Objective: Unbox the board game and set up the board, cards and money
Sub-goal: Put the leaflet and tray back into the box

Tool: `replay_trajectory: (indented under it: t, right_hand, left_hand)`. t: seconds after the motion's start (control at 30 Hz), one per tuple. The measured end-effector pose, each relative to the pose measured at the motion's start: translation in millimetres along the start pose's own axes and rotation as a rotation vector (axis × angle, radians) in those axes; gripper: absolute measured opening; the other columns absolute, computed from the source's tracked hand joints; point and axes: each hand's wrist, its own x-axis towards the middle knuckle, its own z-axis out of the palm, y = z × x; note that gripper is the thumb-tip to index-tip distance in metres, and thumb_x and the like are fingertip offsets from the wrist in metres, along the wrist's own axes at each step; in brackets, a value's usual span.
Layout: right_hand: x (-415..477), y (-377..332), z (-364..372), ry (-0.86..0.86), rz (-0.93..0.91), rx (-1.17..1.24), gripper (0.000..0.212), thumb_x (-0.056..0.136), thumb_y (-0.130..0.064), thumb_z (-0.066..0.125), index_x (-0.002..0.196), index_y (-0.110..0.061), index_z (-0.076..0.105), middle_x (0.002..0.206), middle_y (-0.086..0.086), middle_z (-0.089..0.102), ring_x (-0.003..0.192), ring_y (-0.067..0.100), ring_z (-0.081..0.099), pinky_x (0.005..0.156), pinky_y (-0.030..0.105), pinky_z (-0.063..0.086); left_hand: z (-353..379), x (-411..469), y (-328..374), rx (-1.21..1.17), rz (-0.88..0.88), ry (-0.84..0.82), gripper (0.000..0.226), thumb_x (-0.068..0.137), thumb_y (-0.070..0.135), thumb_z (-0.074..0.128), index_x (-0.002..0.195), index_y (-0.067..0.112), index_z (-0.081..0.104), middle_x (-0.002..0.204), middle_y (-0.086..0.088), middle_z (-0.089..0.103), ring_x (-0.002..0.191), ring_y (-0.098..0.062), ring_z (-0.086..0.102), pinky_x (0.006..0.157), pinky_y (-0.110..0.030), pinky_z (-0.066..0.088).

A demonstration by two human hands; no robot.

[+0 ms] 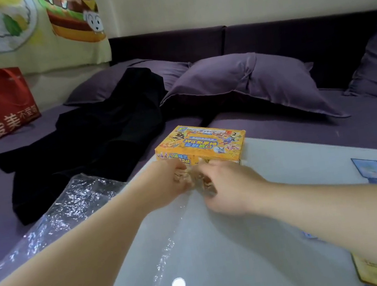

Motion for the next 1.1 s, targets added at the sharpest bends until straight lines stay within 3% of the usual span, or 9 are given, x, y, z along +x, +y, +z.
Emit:
replay_trajectory:
  t: [0.1,0.23,0.33,0.43,0.57,0.8,0.97,1.03,1.1]
  right_hand:
    - [2.1,-9.6,3.7,-0.069,-0.026,0.001,0.066,0.088,-0.031,0.057,0.145,-0.036,0.023,0.125,-0.001,0.048,0.116,0.022,0.048,0.092,0.037,0.046]
    - [11.9,-9.0,1.8,-0.055,0.022,0.113,0.025,0.09,-0.026,0.059,0.115,-0.024,0.059,0.089,-0.006,0.057,0.088,0.019,0.053,0.073,0.027,0.04]
    - [5.8,-5.0,1.4,0.009,0.062,0.149,0.015,0.089,-0.011,0.058,0.1,-0.015,0.069,0.085,-0.004,0.064,0.081,0.013,0.053,0.067,0.02,0.034]
    - [-9.8,-12.9,-8.3,0.19,0.081,0.353,0.025,0.086,0.0,0.055,0.083,-0.021,0.067,0.072,-0.017,0.061,0.067,-0.007,0.055,0.063,0.004,0.035]
    - [-33.3,-52.2,-29.6,0.382,0.065,0.553,0.019,0.084,-0.004,0.062,0.077,-0.021,0.063,0.067,-0.011,0.061,0.059,0.002,0.051,0.057,0.01,0.038]
    - [-84.9,-144.7,-10.0,-0.029,-0.027,0.7,0.019,0.079,-0.009,0.067,0.07,-0.024,0.061,0.071,-0.001,0.063,0.058,0.005,0.045,0.057,0.014,0.038]
    - [-106.0,-173.2,15.9,-0.135,-0.08,0.509,0.016,0.082,-0.01,0.064,0.079,-0.025,0.06,0.064,-0.013,0.05,0.054,-0.003,0.046,0.057,0.007,0.036]
    - [-116.4,-176.0,17.5,-0.165,-0.079,0.465,0.011,0.082,-0.016,0.068,0.087,-0.023,0.06,0.073,-0.014,0.048,0.061,-0.002,0.047,0.06,0.006,0.036]
    - [-124.5,-174.2,16.2,-0.197,-0.082,0.419,0.025,0.078,-0.026,0.074,0.097,-0.023,0.058,0.093,-0.01,0.045,0.08,0.004,0.051,0.07,0.004,0.035]
  left_hand:
    - [3.7,-0.9,0.0,-0.151,0.022,0.007,0.038,0.083,0.03,0.067,0.119,0.023,0.056,0.094,0.005,0.064,0.083,-0.013,0.062,0.065,-0.021,0.047]
    - [3.6,-5.3,0.1,-0.343,-0.018,-0.024,0.056,0.082,0.029,0.069,0.131,0.028,0.043,0.104,0.011,0.062,0.09,-0.011,0.062,0.061,-0.018,0.045]
    - [-9.5,-18.4,-5.3,-0.305,-0.028,0.061,0.048,0.084,0.027,0.067,0.127,0.031,0.047,0.113,0.015,0.055,0.09,-0.011,0.061,0.062,-0.02,0.045]
    - [-34.7,-43.7,-19.0,-0.147,-0.056,0.146,0.041,0.088,0.024,0.061,0.127,0.028,0.05,0.119,0.009,0.053,0.095,-0.012,0.059,0.078,-0.024,0.046]
    - [-64.8,-92.0,-53.4,0.072,-0.267,0.157,0.042,0.087,0.027,0.058,0.129,0.027,0.049,0.126,0.0,0.047,0.11,-0.024,0.051,0.094,-0.037,0.044]
    - [-69.3,-186.7,-101.6,0.081,-0.678,-0.106,0.092,0.078,0.063,0.059,0.148,0.025,0.013,0.141,-0.009,0.03,0.124,-0.033,0.041,0.099,-0.043,0.041]
    - [-72.2,-216.8,-92.0,0.049,-0.549,0.022,0.076,0.082,0.044,0.065,0.144,0.023,0.027,0.133,-0.007,0.041,0.109,-0.025,0.053,0.086,-0.037,0.049]
    - [-68.9,-228.5,-76.2,0.026,-0.425,0.008,0.067,0.086,0.033,0.064,0.144,0.028,0.031,0.134,-0.004,0.039,0.108,-0.021,0.053,0.085,-0.029,0.047]
    - [-63.6,-240.6,-61.4,-0.008,-0.342,-0.078,0.063,0.087,0.027,0.064,0.143,0.031,0.035,0.14,0.0,0.035,0.105,-0.017,0.055,0.084,-0.023,0.045]
